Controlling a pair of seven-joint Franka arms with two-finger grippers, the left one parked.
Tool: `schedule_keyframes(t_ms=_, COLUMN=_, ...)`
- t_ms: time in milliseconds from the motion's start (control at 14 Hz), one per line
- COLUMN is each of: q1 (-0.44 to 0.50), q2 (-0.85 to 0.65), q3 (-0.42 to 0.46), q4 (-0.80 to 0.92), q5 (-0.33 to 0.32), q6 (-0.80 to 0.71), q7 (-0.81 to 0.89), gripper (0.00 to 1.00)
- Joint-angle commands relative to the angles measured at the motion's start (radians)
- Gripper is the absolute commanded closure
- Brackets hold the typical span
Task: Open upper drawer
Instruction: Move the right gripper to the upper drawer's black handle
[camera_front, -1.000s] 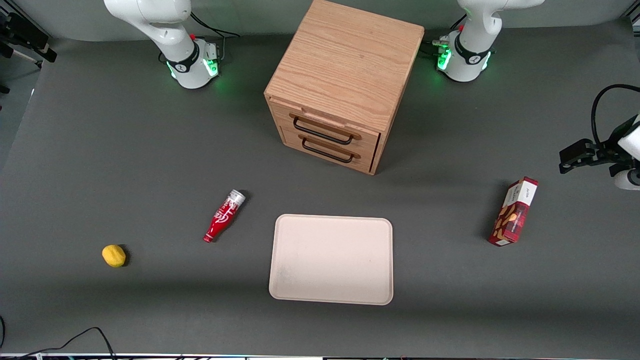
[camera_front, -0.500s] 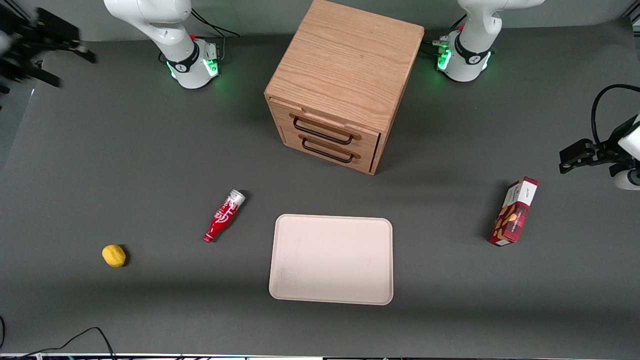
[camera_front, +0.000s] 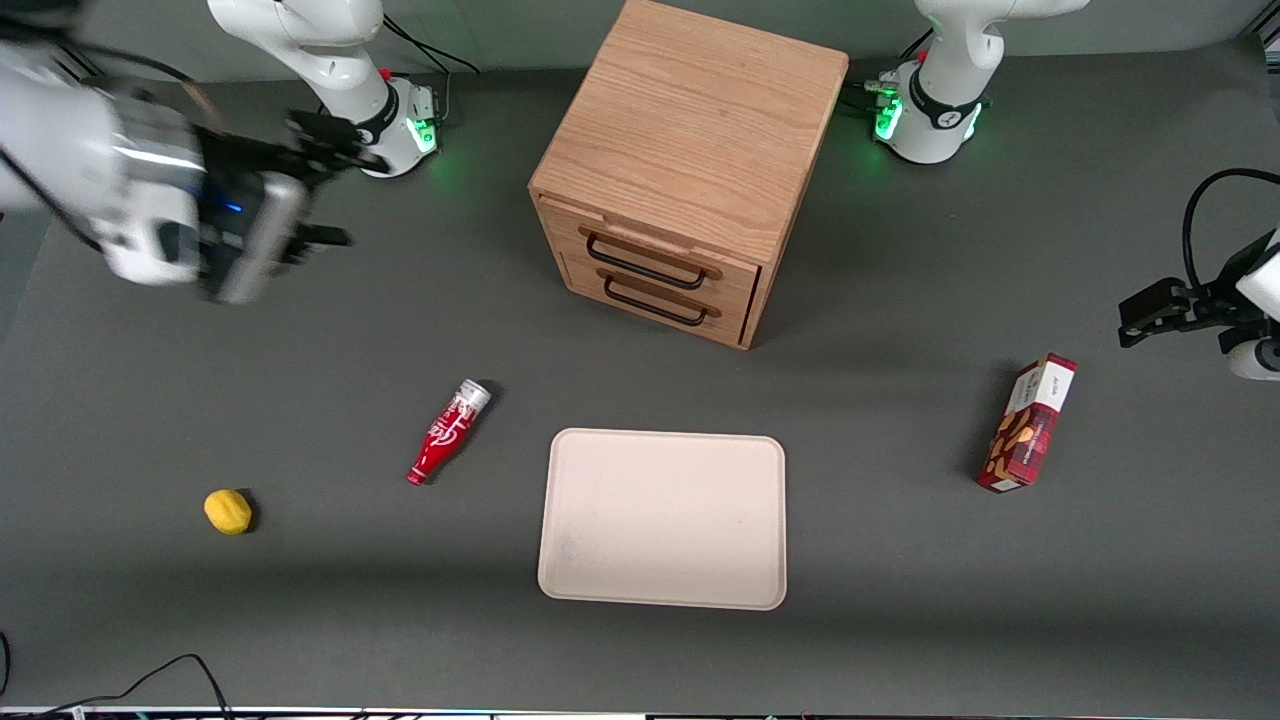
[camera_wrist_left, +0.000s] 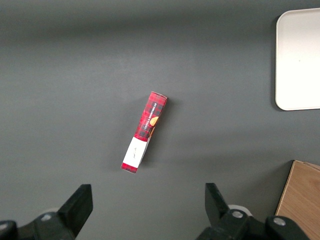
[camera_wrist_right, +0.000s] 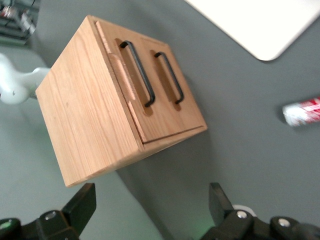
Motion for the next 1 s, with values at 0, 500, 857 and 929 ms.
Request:
schedule_keyframes(t_ms=0, q1=0.018, q2=0.111, q3=0.103, q4=0.062, q5=-0.046, q6=0.039, q7=-0.02, gripper=0.0)
schedule_keyframes(t_ms=500, q1=0.07, q2=0.297, q3=0.273, q4=0.029, q5=-0.232, q6=0.289, q7=0.132, gripper=0.0)
schedule_keyframes(t_ms=857, q1=0.112, q2=0.4, q3=0.342, q4=0.026, q5=-0.353, q6=0.396, q7=0.238, gripper=0.0)
schedule_keyframes(t_ms=929, q1=0.124, q2=0.412, q3=0.349, q4=0.018, q5=-0.366, q6=0.415, q7=0.255, gripper=0.0)
